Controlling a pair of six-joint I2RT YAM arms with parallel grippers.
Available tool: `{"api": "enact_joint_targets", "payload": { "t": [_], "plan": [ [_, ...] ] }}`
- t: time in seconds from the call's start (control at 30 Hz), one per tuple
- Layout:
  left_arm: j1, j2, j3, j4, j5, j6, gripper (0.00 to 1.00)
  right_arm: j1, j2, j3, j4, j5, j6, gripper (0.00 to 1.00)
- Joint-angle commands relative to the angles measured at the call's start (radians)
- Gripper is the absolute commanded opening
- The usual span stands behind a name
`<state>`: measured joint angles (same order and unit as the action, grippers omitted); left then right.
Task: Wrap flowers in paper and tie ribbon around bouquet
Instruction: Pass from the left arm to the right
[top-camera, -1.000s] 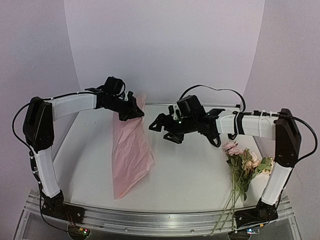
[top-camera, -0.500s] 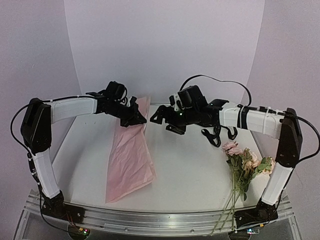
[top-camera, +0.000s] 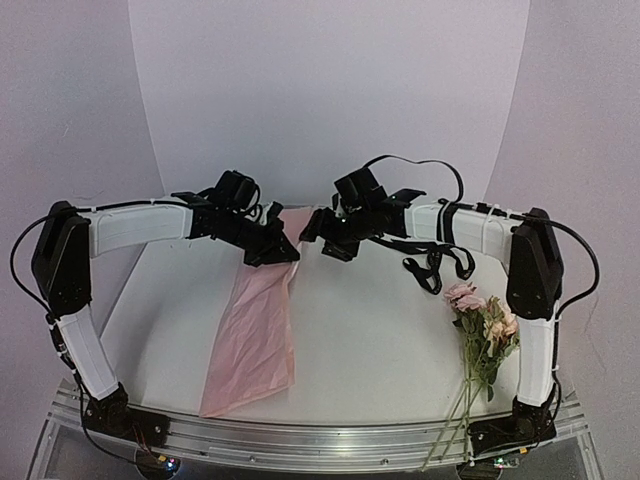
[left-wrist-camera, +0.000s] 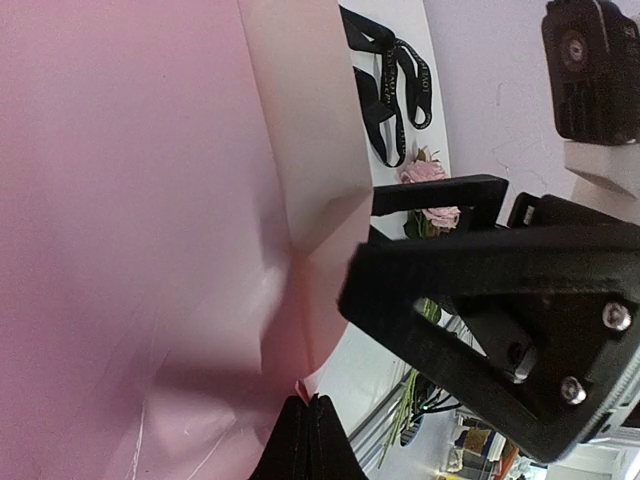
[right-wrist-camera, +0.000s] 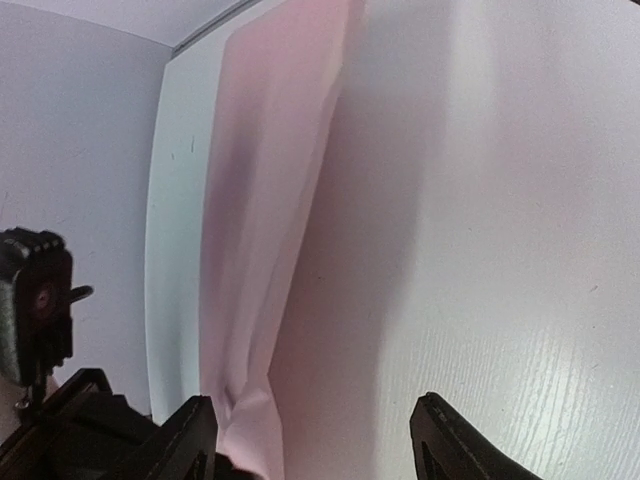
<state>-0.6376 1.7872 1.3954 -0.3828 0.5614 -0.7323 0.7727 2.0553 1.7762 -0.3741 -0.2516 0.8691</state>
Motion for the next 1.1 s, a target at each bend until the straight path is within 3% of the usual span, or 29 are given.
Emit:
{"api": "enact_joint_targets", "payload": {
  "t": [0.0, 0.17, 0.7, 0.77, 1.07],
  "plan": [
    [-0.009, -0.061, -0.010, 0.033, 0.001, 0.021, 0.00, -0.004, 0.030, 0.082, -0.010, 0.014, 0.038, 0.65],
    [-0.010, -0.070, -0.016, 0.036, 0.009, 0.029, 0.00, -0.004, 0.066, 0.125, -0.021, 0.015, 0.056, 0.56],
    [-0.010, -0.086, -0.007, 0.050, 0.049, 0.043, 0.01, -0.004, 0.077, 0.178, -0.067, 0.022, 0.060, 0.01],
    [-0.009, -0.093, -0.007, 0.049, 0.057, 0.045, 0.05, -0.003, 0.071, 0.191, -0.081, 0.023, 0.061, 0.00],
    [-0.002, -0.198, -0.002, -0.037, -0.013, 0.083, 0.45, 0.007, -0.009, 0.347, -0.338, 0.106, -0.010, 0.00]
  ]
}}
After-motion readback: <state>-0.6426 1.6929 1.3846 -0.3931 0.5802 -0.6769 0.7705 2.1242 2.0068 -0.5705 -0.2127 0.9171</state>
